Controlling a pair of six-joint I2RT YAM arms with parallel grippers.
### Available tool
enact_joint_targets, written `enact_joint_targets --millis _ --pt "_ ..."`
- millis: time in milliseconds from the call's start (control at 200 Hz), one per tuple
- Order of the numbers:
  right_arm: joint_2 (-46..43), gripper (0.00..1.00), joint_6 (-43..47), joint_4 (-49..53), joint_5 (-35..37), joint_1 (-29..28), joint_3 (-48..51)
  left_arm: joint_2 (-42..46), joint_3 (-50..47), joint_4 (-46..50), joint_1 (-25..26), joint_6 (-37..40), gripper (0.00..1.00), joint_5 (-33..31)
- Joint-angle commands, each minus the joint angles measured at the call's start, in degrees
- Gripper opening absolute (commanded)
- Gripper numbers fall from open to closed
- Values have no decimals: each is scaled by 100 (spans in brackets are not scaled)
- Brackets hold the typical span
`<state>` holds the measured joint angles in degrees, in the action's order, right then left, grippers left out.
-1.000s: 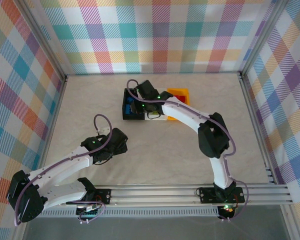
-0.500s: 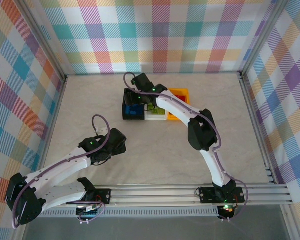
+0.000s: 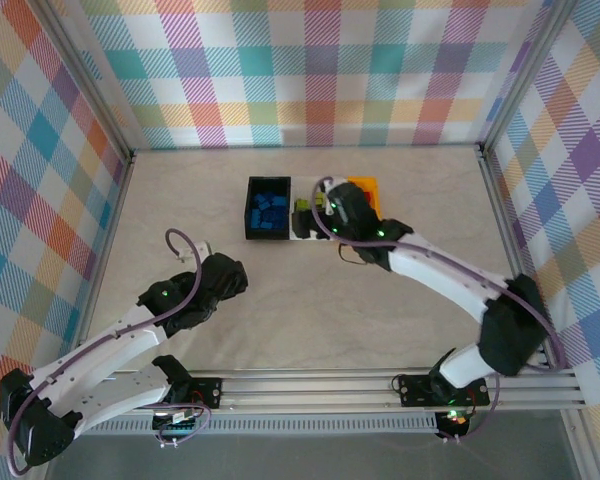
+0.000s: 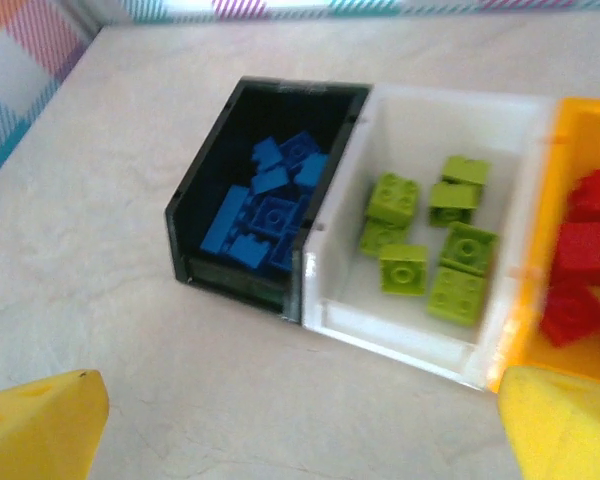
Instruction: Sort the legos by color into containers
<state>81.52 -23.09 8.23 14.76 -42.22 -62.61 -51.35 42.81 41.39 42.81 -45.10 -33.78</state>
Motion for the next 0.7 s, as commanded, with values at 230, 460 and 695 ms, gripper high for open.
enact_joint_targets --millis 230,460,695 --pt "-1852 100 -390 -203 1447 69 1979 -563 -443 -2266 -984 1443 100 -2419" --pt "-2344 100 -718 -131 1422 712 2555 -1820 -889 -4252 -3242 2498 100 -1247" --pt "-2480 100 -381 -379 1358 967 2781 -3141 -1225 -6935 -3261 3990 100 -484"
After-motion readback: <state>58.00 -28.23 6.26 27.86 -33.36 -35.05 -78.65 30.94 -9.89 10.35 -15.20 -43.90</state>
